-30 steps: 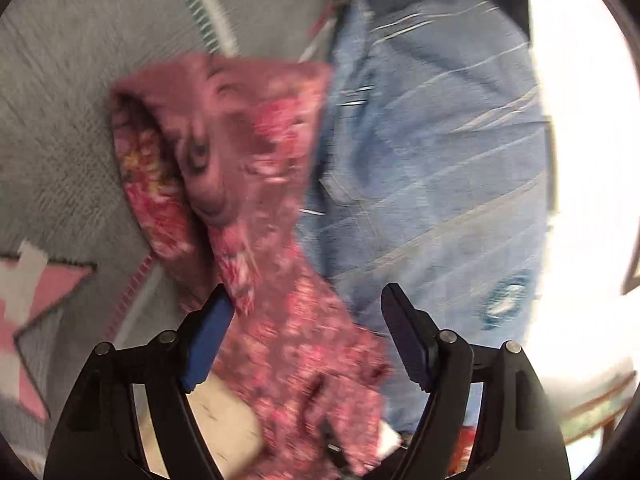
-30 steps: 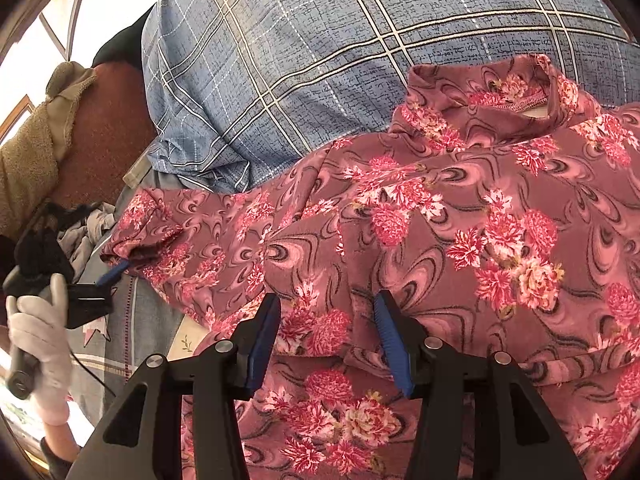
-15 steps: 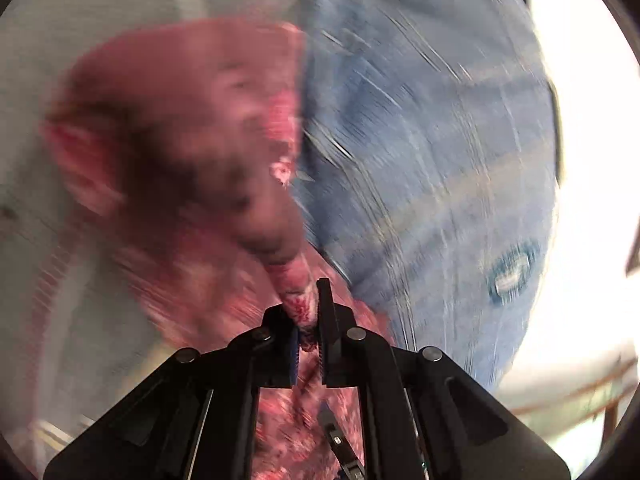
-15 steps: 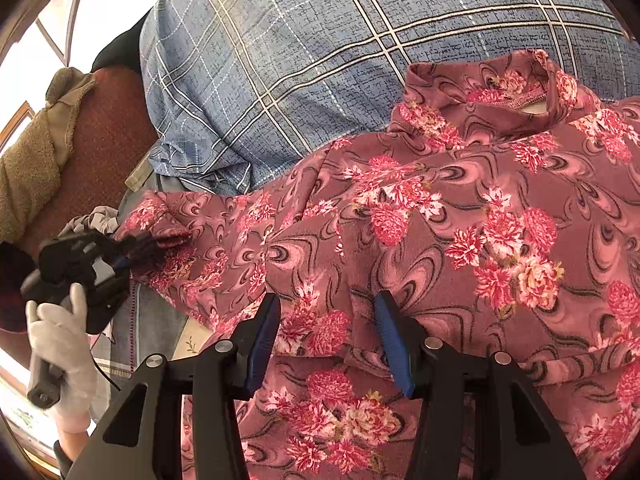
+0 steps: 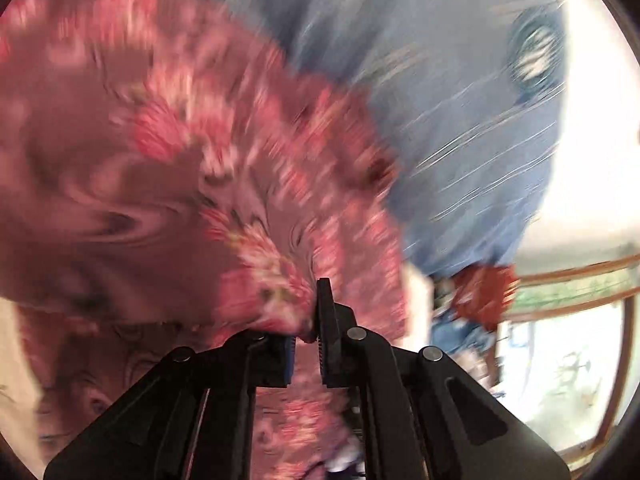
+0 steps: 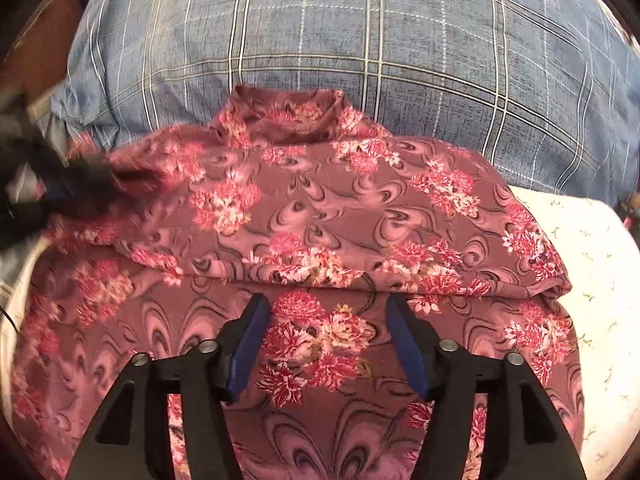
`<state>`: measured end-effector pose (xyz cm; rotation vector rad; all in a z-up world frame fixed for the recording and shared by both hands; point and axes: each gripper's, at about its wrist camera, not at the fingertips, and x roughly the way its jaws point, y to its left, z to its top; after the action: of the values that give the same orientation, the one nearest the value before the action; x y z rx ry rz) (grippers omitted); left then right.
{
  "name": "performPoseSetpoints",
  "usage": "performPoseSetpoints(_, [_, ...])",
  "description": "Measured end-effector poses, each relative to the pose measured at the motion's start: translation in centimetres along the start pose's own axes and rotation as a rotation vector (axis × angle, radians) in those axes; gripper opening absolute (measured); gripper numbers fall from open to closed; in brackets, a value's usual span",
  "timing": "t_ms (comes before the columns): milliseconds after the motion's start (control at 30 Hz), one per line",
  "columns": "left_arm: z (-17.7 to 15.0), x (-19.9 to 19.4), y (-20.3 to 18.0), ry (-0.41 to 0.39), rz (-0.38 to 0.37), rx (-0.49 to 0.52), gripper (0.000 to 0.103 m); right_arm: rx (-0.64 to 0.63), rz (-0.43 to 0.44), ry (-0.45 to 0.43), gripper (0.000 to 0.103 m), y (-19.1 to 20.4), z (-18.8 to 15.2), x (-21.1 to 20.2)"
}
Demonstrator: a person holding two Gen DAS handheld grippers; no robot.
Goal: Fold small clothes
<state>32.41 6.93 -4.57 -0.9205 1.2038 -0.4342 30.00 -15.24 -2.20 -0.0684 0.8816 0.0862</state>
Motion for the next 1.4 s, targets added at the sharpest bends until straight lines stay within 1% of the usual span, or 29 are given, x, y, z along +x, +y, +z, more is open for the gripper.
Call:
performPoseSetpoints(67, [-0.8,0.8,-0.1,0.021,0.024,0.005,0.005,-0.003,-0.001,0.028,0.090,0.2,0.4,0.8])
performPoseSetpoints(100, [-1.4,0.4,-0.6,0.016,0.024,0.017,0.005,-0.013,0.002,0.043,0.094,0.4,0.7,1.1])
performPoseSetpoints(133, [-1.9,-0.6,-1.0,-0.001,0.023,0.031,0.006,-0.017,0.005,0.053,0.099,0.3,0.7,1.4])
performPoseSetpoints(167, [-2.9,-2.0,-1.0,-0.025,0.017,0.039,0.009,-0.017,0.011,0.064,0.103,0.2,0.7,1.6])
performPoseSetpoints(200, [-3.6,-3.5,-0.9,-0.068,0.007,0.040,0.024,-0.016,0.018,0.072,0.103,0.2,0.8,1.8])
performPoseSetpoints(233, [-4.3,-5.6,-0.9,-0.125,0.003,0.039,0.052,-0.013,0.025,0.072,0.103,0.0,0.8,1.8])
performPoseSetpoints(267, [-4.5,-6.9,-0.8,-0.162,0.012,0.037,0.064,-0.013,0.030,0.074,0.103,-0.1,0.8,1.8])
performPoseSetpoints(300, [-5.0,-8.7,-0.3,-0.222,0.027,0.032,0.076,-0.016,0.033,0.075,0.103,-0.1,0.7,1.8])
performPoseSetpoints(333, [-5.5,-10.3,0.1,-0.293,0.044,0.033,0.078,-0.018,0.037,0.079,0.103,-0.3,0.8,1.8])
performPoseSetpoints(367, [-5.6,-11.6,0.8,-0.334,0.053,0.045,0.078,-0.023,0.040,0.096,0.103,-0.3,1.1,1.8])
performPoseSetpoints(400, [-5.3,-12.4,1.5,-0.353,0.062,0.057,0.078,-0.018,0.036,0.111,0.102,-0.3,1.4,1.8])
performPoseSetpoints(433, [-4.9,-13.0,2.0,-0.363,0.080,0.064,0.078,0.011,0.036,0.113,0.097,-0.4,1.8,1.6])
performPoseSetpoints(467, [-4.3,-13.2,2.4,-0.365,0.101,0.050,0.078,0.058,0.060,0.094,0.090,-0.7,2.6,1.3])
performPoseSetpoints(500, [-3.9,-12.6,2.5,-0.364,0.094,0.036,0.078,0.120,0.127,0.063,0.089,-0.7,2.9,0.4])
performPoseSetpoints(600, [-2.6,-12.8,3.7,-0.329,0.017,-0.001,0.078,0.200,0.281,0.003,0.090,0.3,4.1,-0.6])
performPoseSetpoints(667, [-2.3,-12.5,3.9,-0.324,0.030,-0.003,0.078,0.207,0.373,0.019,0.089,2.0,5.1,0.2])
performPoseSetpoints(733, [-2.2,-12.3,3.9,-0.333,0.060,-0.007,0.078,0.210,0.419,0.045,0.088,4.1,6.1,1.7])
performPoseSetpoints(800, [-2.0,-12.7,4.5,-0.333,0.049,-0.022,0.078,0.226,0.456,0.073,0.081,5.6,6.8,3.1])
performPoseSetpoints(833, [-1.9,-12.7,4.7,-0.334,0.042,-0.032,0.078,0.246,0.494,0.089,0.074,6.4,7.1,4.0])
performPoseSetpoints(900, [-1.7,-13.0,5.1,-0.342,0.039,-0.044,0.078,0.271,0.558,0.136,0.063,7.7,7.3,5.8])
performPoseSetpoints(933, [-1.7,-12.9,5.1,-0.345,0.046,-0.046,0.078,0.272,0.562,0.153,0.045,8.3,7.1,6.3])
performPoseSetpoints(967, [-1.6,-12.8,5.1,-0.345,0.055,-0.046,0.078,0.266,0.535,0.156,0.035,8.6,7.3,6.7])
performPoseSetpoints(1000, [-1.6,-12.7,5.1,-0.342,0.057,-0.043,0.078,0.264,0.529,0.138,0.028,8.5,7.3,6.4])
performPoseSetpoints(1033, [-1.6,-12.6,5.0,-0.337,0.056,-0.040,0.078,0.272,0.555,0.117,0.004,8.0,7.4,6.0])
performPoseSetpoints(1100, [-1.7,-12.2,4.6,-0.324,0.054,-0.023,0.078,0.324,0.631,0.050,0.005,6.2,7.7,4.3])
performPoseSetpoints(1133, [-1.8,-12.0,4.3,-0.319,0.056,-0.011,0.078,0.333,0.629,0.015,0.005,5.3,7.7,3.6])
performPoseSetpoints(1200, [-2.1,-11.3,3.7,-0.304,0.070,0.016,0.078,0.341,0.604,-0.056,0.005,3.0,8.0,1.7])
performPoseSetpoints(1267, [-2.4,-10.6,3.2,-0.282,0.079,0.040,0.078,0.363,0.573,-0.088,0.005,0.4,8.0,0.6])
performPoseSetpoints(1400, [-2.7,-9.2,2.8,-0.234,0.093,0.062,0.078,0.435,0.474,-0.134,0.005,-5.7,7.6,-0.6])
